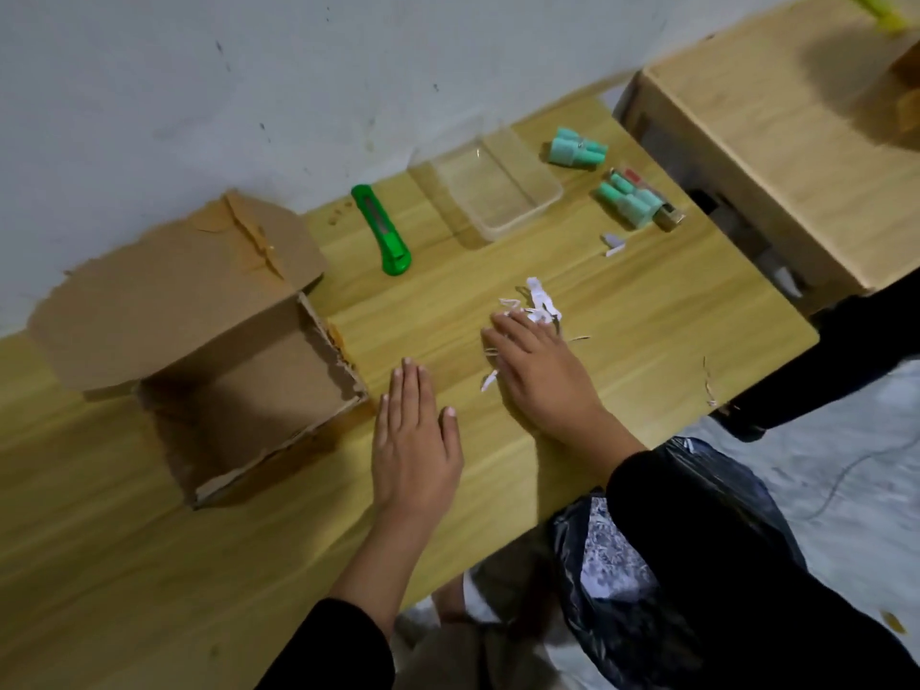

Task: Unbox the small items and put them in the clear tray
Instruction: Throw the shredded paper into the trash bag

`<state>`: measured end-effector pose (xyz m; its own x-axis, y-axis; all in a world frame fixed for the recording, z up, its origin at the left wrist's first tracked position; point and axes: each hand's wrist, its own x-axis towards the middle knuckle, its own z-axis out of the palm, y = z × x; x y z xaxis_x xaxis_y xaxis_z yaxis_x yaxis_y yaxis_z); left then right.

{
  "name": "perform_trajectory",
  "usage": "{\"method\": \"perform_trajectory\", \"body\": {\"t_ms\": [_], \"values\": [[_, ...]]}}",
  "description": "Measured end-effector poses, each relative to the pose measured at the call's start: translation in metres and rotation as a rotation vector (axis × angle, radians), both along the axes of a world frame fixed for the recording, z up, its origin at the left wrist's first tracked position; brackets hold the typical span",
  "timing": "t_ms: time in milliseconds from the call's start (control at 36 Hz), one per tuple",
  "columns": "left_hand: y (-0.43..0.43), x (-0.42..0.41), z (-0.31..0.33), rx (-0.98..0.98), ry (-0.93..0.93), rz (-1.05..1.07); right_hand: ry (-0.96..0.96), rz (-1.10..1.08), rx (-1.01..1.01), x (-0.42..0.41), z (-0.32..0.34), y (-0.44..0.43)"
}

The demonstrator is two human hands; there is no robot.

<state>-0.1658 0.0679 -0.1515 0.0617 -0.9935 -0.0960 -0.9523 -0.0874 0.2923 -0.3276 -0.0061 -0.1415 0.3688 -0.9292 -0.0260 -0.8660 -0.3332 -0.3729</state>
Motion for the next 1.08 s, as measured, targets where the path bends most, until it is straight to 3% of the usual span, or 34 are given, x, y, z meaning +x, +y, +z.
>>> {"method": "perform_trajectory", "body": {"t_ms": [167,333,472,694,1083], "values": [[-0.022,-0.013,0.003,0.018,-0.018,0.004,-0.063,-0.16,-0.041,-0.047,0.009,0.019],[-0.053,-0.03,0.002,-0.006,0.009,-0.01,-0.109,-0.489,-0.083,-0.085,0.014,0.04],[-0.074,-0.04,-0.003,-0.017,0.02,-0.001,-0.1,-0.735,0.047,-0.108,0.007,0.051],[-0.074,-0.04,-0.005,-0.072,0.019,0.017,0.006,-0.624,0.14,-0.075,-0.001,0.046],[-0.075,-0.041,-0.008,-0.112,0.025,0.038,-0.057,-0.593,-0.013,-0.056,-0.009,-0.02]]}}
